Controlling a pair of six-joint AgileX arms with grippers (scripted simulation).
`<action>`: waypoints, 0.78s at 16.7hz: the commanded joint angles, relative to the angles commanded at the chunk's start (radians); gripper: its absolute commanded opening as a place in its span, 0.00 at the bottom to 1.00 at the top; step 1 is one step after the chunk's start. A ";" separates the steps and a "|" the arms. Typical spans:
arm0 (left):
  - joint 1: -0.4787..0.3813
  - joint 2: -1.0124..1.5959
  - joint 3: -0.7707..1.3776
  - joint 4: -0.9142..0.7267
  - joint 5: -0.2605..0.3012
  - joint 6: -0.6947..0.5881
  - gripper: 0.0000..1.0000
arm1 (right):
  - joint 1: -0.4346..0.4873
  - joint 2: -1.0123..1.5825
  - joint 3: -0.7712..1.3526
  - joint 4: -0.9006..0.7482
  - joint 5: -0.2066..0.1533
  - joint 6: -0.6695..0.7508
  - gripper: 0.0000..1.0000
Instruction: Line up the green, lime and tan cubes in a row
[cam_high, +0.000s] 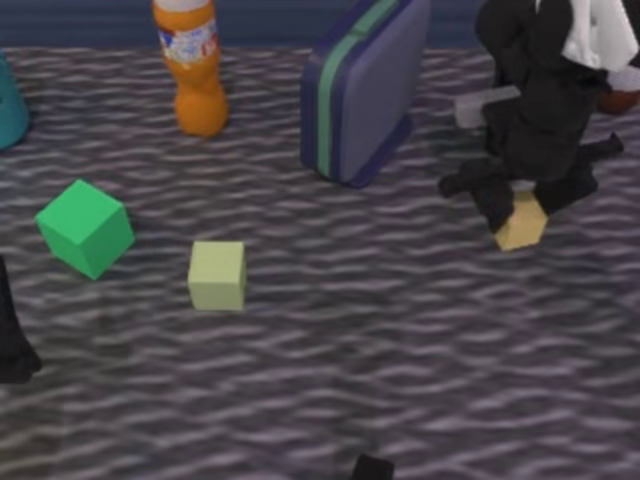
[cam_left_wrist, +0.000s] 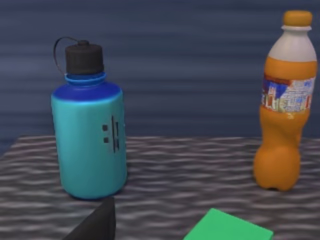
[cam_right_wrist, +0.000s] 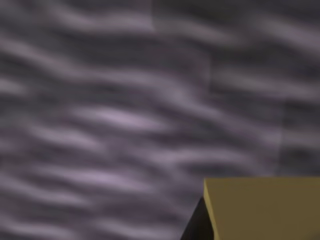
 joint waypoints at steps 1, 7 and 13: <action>0.000 0.000 0.000 0.000 0.000 0.000 1.00 | 0.035 -0.025 -0.035 0.005 0.002 0.072 0.00; 0.000 0.000 0.000 0.000 0.000 0.000 1.00 | 0.241 -0.178 -0.236 0.042 0.014 0.482 0.00; 0.000 0.000 0.000 0.000 0.000 0.000 1.00 | 0.301 -0.235 -0.296 0.062 0.020 0.577 0.00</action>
